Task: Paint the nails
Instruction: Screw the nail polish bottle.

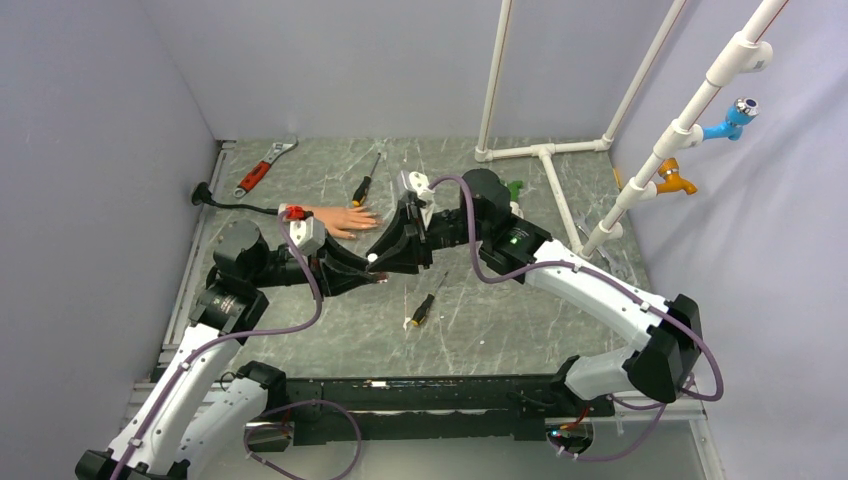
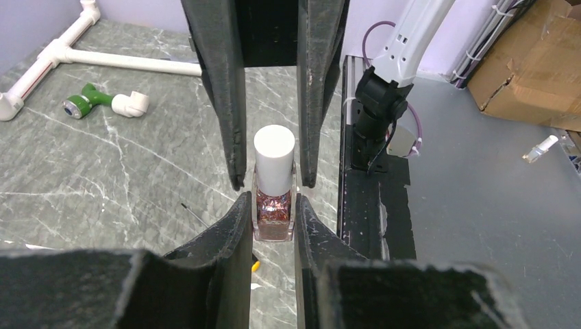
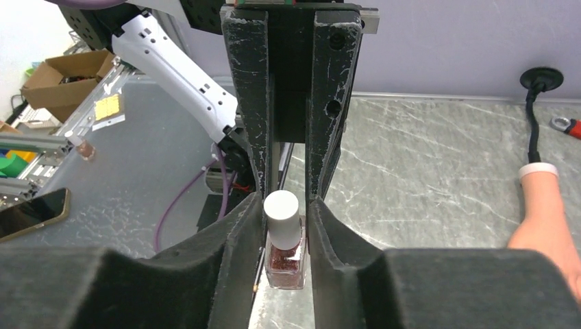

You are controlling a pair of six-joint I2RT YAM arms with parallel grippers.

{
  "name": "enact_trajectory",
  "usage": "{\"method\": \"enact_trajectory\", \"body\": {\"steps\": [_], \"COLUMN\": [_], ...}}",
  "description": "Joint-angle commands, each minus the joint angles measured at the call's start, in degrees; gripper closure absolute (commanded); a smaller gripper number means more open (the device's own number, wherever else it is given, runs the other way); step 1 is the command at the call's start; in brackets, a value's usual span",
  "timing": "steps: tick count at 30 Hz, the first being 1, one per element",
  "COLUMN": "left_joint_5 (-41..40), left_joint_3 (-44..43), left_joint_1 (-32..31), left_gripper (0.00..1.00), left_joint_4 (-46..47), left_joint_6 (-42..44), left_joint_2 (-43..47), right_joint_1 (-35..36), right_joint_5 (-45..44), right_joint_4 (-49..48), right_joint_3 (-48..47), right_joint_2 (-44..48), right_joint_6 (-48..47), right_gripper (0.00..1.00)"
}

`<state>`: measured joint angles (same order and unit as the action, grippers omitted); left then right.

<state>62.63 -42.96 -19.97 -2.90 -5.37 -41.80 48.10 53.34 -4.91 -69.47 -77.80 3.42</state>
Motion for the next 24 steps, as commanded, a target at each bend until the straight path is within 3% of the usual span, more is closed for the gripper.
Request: {"method": "enact_trajectory", "body": {"steps": [1, 9, 17, 24], "left_joint_5": [-0.14, -5.82, -13.89, -23.21], "left_joint_3": [-1.60, -2.41, -2.34, -2.31], "left_joint_1": [-0.33, -0.30, -0.20, -0.06], "left_gripper": [1.00, 1.00, 1.00, 1.00], "left_joint_4": [0.62, -2.12, -3.35, -5.27], "left_joint_6": [0.80, 1.80, 1.56, 2.13], "left_joint_2": [0.08, 0.14, 1.39, 3.11], "right_joint_1": [-0.07, -0.10, -0.04, 1.44], "right_joint_5": [2.46, 1.13, -3.08, -15.02], "right_joint_4": [-4.23, -4.05, -4.39, -4.82], "right_joint_3": [-2.01, -0.55, 0.26, 0.02], "right_joint_2": [0.32, 0.62, 0.41, -1.01], "right_joint_6": [0.67, -0.58, -0.72, 1.38], "right_gripper": [0.72, 0.92, 0.96, 0.98]}}
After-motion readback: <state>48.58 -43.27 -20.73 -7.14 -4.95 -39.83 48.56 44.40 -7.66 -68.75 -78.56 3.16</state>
